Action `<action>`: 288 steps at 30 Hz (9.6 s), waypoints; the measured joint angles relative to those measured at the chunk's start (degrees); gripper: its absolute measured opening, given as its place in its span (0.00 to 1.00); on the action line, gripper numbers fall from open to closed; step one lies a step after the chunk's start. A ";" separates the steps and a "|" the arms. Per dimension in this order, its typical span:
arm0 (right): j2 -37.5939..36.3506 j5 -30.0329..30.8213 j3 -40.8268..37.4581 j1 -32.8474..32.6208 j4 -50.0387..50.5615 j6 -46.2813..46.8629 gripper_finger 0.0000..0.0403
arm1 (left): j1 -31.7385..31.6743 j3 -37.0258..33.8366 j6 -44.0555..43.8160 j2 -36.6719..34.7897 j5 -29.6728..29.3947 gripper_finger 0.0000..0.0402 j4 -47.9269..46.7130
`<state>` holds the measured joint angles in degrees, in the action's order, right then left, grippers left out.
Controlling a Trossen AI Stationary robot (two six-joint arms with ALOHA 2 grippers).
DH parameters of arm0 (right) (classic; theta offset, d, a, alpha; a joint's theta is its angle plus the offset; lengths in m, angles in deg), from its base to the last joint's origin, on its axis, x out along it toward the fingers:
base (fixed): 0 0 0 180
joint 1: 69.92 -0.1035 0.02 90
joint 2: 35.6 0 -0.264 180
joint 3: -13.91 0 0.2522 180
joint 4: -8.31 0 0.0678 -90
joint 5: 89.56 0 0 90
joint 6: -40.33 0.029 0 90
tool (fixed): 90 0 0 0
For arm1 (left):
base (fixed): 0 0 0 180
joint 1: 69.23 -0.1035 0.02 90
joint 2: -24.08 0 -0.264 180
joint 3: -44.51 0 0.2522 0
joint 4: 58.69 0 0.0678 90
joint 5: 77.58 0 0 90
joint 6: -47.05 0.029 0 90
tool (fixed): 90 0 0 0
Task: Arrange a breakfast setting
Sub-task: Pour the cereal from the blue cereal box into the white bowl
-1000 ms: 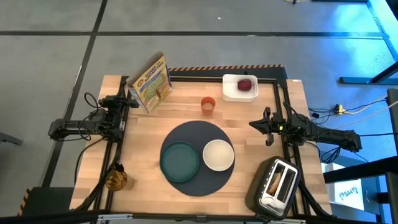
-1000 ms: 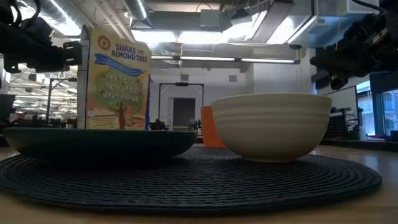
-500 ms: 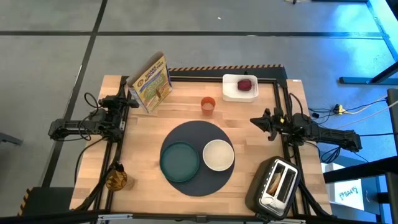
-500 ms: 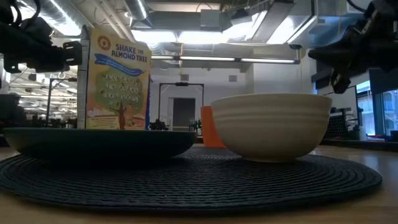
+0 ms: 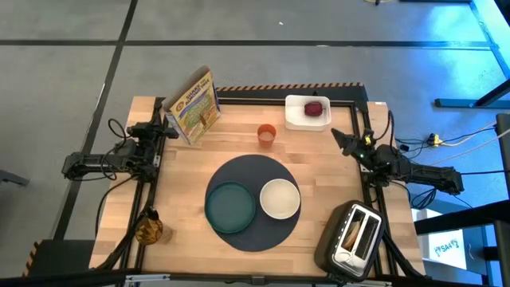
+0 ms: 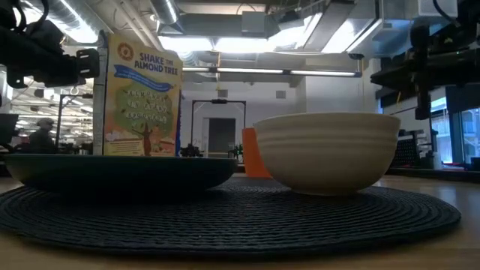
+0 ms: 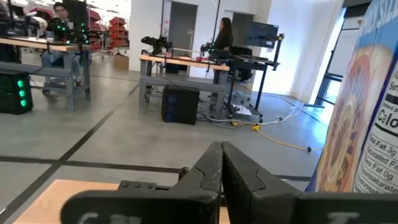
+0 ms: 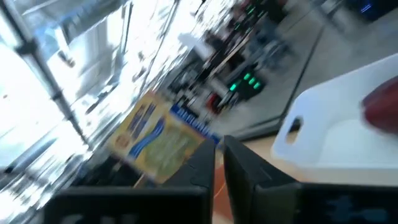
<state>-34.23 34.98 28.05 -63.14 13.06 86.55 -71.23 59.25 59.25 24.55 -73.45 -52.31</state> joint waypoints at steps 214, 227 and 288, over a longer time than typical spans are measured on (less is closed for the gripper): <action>79.47 -38.70 92.72 0.00 32.71 -53.91 0.76 | -10.90 79.73 5.33 67.75 85.87 0.00 -65.50; 85.01 -45.15 92.81 0.00 36.44 -46.52 0.53 | -5.35 80.41 4.42 69.00 83.34 0.00 -66.63; 80.43 -50.63 92.74 1.88 24.27 -40.62 0.00 | -1.31 62.07 -11.52 63.77 79.83 0.20 -57.36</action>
<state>46.20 -15.66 120.80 -61.26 37.34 45.93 -72.54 121.32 47.74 88.33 6.38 -109.67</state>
